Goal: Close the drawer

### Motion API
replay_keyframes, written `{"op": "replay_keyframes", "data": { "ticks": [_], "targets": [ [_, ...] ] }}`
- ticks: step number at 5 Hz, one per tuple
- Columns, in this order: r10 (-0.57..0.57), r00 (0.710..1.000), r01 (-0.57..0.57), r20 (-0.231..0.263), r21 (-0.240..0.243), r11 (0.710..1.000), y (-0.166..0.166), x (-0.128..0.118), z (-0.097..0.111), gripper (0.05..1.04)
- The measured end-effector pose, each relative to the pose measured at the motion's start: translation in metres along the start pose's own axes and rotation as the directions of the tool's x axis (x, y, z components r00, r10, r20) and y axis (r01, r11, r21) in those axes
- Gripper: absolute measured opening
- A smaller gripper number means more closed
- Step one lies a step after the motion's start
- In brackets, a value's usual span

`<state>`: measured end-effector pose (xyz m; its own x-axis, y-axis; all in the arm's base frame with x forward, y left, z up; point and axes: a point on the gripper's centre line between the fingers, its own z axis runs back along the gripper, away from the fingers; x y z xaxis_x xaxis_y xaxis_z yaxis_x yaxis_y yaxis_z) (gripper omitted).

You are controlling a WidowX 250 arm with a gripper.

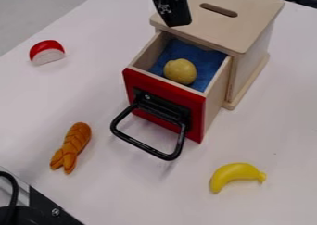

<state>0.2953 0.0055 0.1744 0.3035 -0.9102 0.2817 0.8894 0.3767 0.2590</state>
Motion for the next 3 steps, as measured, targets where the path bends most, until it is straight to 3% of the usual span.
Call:
{"op": "replay_keyframes", "data": {
  "ticks": [1, 2, 3],
  "targets": [
    [0.006, 1.000, -0.006, -0.007, -0.026, 1.000, -0.004, -0.002, -0.007, 0.986],
    [0.062, 0.996, -0.065, -0.071, -0.046, 0.997, -0.006, -0.019, -0.005, 0.986],
    [0.191, 0.970, -0.184, -0.148, 0.054, 0.981, -0.010, -0.029, 0.014, 0.986]
  ]
}}
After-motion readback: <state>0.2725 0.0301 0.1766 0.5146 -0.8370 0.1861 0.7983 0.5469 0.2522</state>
